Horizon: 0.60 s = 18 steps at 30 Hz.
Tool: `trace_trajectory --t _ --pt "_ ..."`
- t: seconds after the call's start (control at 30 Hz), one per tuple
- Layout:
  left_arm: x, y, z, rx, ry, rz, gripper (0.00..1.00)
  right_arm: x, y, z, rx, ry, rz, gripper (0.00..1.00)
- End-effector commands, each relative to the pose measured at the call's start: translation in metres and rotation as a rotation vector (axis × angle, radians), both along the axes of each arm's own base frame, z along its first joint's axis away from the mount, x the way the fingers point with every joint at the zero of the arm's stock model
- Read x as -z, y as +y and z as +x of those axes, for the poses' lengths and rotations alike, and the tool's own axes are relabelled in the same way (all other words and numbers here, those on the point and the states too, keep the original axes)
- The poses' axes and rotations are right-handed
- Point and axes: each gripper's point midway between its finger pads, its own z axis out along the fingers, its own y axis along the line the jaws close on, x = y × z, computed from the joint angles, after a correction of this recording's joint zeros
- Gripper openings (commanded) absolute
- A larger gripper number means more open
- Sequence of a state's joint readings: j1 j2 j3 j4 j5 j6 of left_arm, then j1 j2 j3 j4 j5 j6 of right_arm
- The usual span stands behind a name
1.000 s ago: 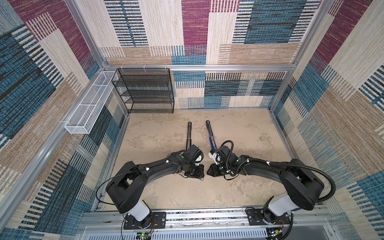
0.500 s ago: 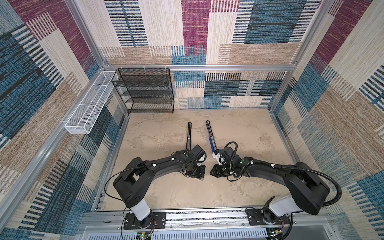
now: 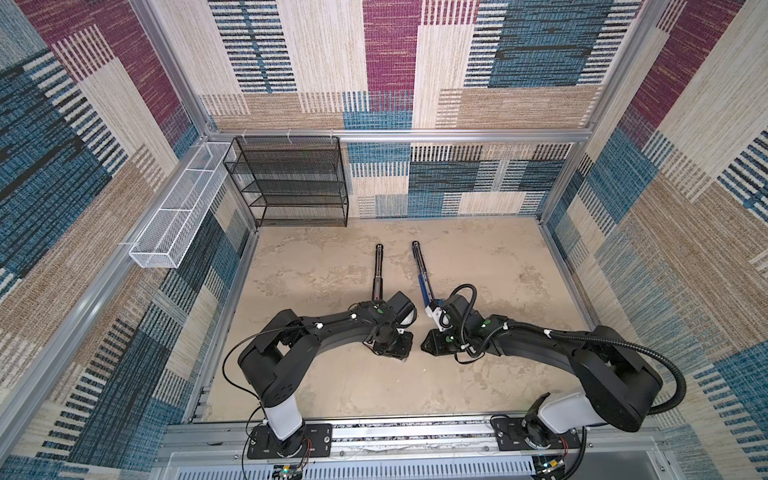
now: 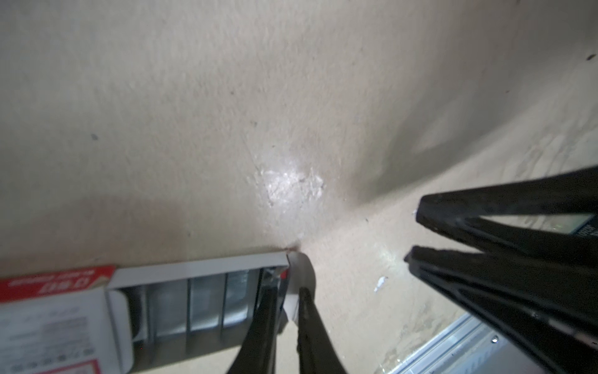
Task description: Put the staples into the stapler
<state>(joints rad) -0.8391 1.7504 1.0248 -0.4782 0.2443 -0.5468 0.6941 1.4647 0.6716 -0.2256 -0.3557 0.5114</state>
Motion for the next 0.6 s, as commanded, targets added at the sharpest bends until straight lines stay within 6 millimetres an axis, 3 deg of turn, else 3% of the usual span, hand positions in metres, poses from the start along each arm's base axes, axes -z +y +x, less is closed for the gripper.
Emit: trace_trajectory --t 0.0,0.4,0.57 --pt "0.002 0.001 0.0023 0.024 -0.021 0.022 0.18 -0.0027 0.001 0.0037 0.012 -0.019 0.012 0.26" --pt "0.0104 0.0045 0.0045 0.024 -0.025 0.071 0.16 -0.0034 -0.0003 0.0031 0.015 -0.019 0.016 0.25" --pt "0.0097 0.0039 0.0053 0.027 -0.026 0.074 0.0 -0.0039 -0.0006 0.0032 0.016 -0.022 0.016 0.25"
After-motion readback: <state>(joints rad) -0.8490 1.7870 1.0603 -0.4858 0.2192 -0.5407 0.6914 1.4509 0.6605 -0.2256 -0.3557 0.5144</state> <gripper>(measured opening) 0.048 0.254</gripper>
